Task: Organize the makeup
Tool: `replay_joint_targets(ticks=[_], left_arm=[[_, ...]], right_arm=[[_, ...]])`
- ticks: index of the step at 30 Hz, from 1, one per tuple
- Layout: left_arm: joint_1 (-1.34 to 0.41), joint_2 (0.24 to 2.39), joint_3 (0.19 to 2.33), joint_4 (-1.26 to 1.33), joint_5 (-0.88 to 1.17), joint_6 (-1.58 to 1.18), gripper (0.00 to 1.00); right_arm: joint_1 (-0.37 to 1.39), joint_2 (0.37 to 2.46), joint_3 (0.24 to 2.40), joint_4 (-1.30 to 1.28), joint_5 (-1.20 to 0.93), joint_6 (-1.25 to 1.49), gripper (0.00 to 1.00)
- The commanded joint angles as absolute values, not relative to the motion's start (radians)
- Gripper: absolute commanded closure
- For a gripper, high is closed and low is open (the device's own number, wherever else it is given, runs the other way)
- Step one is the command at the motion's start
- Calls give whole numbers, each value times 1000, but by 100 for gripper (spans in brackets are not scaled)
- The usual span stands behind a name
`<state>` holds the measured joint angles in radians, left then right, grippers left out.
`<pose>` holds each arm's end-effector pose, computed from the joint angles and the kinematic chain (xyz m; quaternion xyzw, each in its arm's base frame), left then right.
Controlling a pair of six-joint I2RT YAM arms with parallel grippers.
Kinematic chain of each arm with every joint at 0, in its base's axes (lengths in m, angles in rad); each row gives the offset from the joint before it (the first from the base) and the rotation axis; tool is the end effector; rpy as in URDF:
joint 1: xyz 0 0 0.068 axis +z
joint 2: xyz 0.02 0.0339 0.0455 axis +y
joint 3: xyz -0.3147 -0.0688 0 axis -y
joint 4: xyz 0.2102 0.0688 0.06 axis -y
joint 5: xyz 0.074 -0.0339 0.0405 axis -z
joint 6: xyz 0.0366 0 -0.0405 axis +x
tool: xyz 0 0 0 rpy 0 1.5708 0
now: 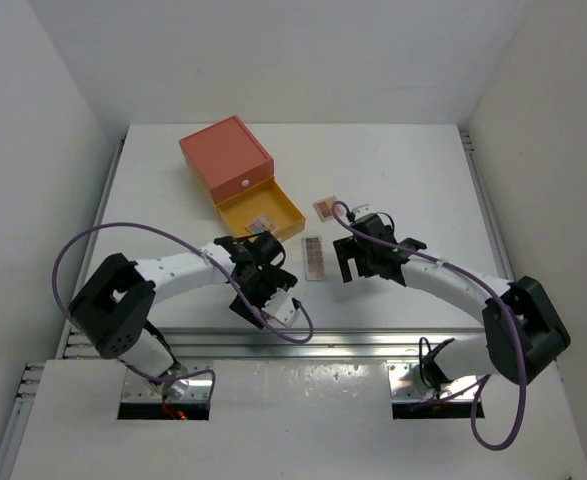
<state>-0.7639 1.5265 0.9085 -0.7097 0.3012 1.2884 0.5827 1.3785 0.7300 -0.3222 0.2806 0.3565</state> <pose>0.1646 -0.1727 0.2493 0.8488 0.4929 -0.1128 0.1544 0.1937 0.1155 0.2532 -0.0657 0.9446 0.0133 0.3214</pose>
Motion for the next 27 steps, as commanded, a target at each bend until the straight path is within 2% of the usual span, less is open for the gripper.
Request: replay_joint_targets(ticks=[1,12,27], left_arm=[[-776,1591,985,-759,342,1584,0],[-807,1735,1009,-796,256,1669,0],[-862,1773,1040,-881,268,1753,1]], right_arm=[[584,1333,712,-299,316,370,1],[578,1282,631,-268,350,345,0],[569,1299,652,-273,322,327,0]])
